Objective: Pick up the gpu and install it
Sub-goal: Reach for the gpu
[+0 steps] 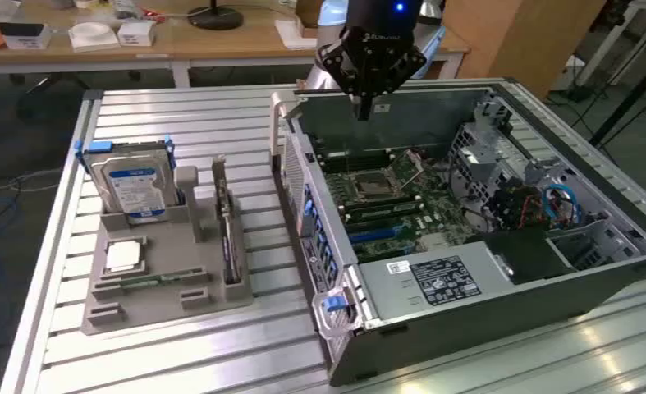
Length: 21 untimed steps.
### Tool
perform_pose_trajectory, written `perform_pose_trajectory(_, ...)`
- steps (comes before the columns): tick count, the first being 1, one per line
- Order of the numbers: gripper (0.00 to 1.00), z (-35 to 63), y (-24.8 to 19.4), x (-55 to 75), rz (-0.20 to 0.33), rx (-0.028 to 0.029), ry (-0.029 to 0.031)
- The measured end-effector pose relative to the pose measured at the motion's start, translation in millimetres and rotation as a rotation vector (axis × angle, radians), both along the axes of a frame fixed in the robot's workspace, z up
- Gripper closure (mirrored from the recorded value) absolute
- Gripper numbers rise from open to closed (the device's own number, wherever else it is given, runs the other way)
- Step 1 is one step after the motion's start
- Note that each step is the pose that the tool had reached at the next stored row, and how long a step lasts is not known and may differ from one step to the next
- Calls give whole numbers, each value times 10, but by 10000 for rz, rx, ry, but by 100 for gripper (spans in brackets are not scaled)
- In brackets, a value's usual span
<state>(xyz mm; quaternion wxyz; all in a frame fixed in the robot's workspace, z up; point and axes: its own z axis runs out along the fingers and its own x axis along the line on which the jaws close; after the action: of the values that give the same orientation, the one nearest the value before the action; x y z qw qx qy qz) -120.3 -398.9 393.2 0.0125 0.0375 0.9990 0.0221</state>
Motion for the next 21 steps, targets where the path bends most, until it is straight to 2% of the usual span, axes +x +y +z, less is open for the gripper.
perform_pose_trajectory(11,89,-1,0,2,-1,-1,1)
perform_pose_trajectory(21,89,-17,0,-53,-1,1,-1)
